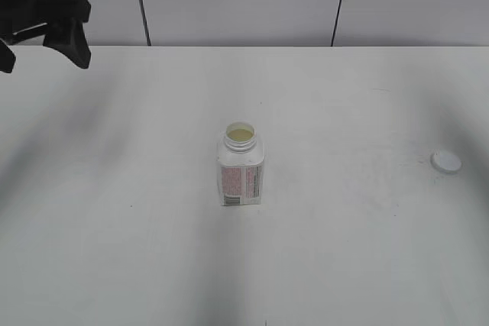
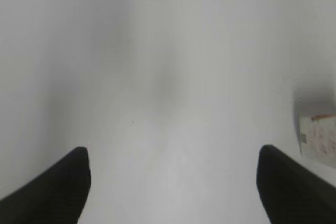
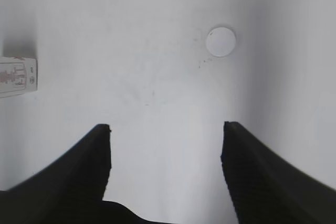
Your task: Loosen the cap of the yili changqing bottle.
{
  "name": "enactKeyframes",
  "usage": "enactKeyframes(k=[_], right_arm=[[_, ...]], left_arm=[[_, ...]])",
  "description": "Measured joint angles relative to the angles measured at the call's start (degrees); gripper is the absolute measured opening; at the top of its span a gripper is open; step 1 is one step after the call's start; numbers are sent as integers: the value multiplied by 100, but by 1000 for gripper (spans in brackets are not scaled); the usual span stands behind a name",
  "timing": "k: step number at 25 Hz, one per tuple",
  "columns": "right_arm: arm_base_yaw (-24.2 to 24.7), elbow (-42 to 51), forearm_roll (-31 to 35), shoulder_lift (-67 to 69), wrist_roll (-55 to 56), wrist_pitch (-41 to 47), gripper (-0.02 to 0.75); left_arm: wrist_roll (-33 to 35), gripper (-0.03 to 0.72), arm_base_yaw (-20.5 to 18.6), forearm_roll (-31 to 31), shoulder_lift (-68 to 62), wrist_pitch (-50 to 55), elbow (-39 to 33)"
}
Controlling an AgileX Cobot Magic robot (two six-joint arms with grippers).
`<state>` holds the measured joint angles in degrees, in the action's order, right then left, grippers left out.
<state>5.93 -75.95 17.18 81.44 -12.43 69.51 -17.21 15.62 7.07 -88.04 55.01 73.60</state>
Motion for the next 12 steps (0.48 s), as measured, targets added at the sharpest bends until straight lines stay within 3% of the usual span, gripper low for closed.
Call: enactKeyframes(k=[6,12], right_arm=[[0,34,-41,-82,5,10,522],[0,672,-36,-652,63,10,522]], left_arm=[[178,585,0,-194,74,1238,295],[331,585,0,15,734,1447,132]])
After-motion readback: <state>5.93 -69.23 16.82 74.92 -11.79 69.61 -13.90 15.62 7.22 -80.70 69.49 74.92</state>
